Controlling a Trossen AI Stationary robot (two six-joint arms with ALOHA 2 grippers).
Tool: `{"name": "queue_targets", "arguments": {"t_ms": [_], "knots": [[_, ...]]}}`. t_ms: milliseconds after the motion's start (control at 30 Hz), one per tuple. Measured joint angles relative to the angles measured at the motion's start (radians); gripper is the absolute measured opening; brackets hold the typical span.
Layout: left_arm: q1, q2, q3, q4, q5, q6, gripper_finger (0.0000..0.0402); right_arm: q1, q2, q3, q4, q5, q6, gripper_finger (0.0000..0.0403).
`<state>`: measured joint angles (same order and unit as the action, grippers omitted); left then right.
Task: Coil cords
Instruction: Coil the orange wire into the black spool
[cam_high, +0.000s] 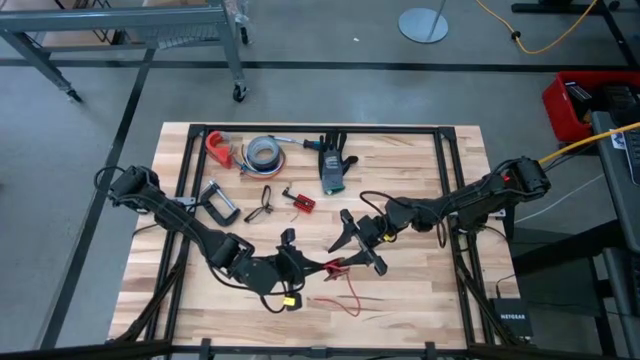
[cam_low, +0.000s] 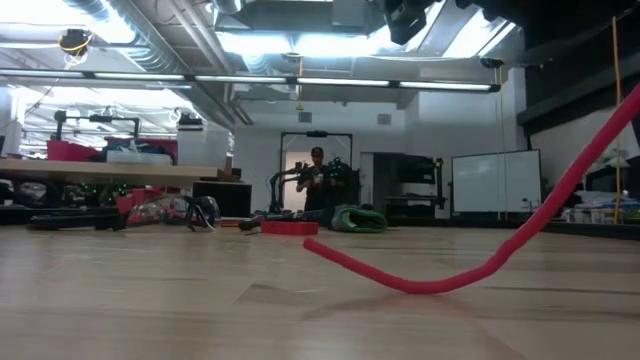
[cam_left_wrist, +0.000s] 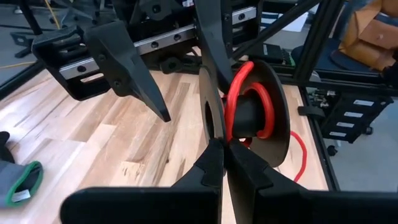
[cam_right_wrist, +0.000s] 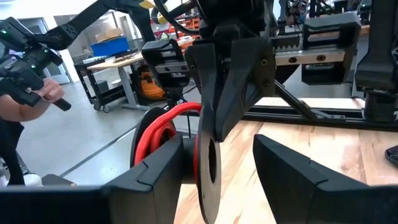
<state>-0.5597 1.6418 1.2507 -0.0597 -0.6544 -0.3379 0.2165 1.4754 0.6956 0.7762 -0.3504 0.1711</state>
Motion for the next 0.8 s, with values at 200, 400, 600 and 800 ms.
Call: {"name": "queue_targets", "arguments": {"t_ms": [200, 400, 600, 800], "knots": [[0.0, 0.0, 0.0, 0.017, 0.001, 0.033, 0.0, 0.0, 0.0, 0.0, -0.017, -0.004, 0.0, 0.0198], [0.0, 0.0, -0.001, 0.048, 0.0, 0.066, 0.0, 0.0, 0.0, 0.0, -0.019, -0.012, 0.0, 0.0198], [0.0, 0.0, -0.001, 0.048, 0.0, 0.066, 0.0, 0.0, 0.0, 0.0, -0.018, -0.001, -0.001, 0.0198], [0.0, 0.0, -0.001, 0.049, -0.001, 0.066, 0.0, 0.0, 0.0, 0.0, -0.017, -0.001, -0.001, 0.0167]]}}
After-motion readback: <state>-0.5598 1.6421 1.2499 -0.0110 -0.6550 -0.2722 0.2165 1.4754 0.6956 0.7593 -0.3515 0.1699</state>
